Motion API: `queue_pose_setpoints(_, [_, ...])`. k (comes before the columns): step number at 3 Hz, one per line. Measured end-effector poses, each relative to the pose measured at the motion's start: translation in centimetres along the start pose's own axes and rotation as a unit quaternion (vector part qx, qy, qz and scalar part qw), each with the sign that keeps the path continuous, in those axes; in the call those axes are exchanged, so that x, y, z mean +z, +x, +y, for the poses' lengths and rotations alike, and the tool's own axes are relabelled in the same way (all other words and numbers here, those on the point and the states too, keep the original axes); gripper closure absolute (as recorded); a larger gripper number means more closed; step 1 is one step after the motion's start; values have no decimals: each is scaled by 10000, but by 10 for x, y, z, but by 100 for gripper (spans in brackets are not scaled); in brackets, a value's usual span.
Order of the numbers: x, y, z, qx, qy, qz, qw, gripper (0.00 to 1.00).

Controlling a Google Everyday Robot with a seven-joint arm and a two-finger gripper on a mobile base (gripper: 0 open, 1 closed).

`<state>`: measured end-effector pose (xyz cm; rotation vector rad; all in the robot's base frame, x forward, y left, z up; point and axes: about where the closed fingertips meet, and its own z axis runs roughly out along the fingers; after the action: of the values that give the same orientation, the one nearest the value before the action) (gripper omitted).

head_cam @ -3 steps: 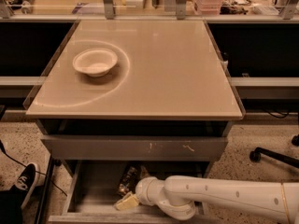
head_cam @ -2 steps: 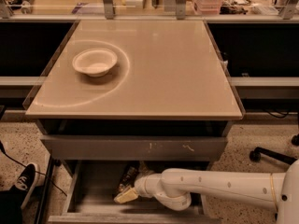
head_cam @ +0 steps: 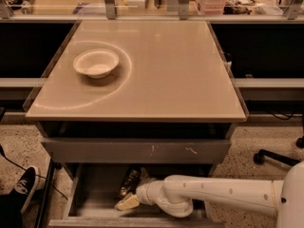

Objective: Pick orange can from middle drawer and place on counter

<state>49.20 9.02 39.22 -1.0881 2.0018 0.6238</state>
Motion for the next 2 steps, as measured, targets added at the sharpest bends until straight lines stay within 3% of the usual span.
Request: queue_pose_setpoints(2, [11, 6, 6, 148, -103, -64, 9998, 0])
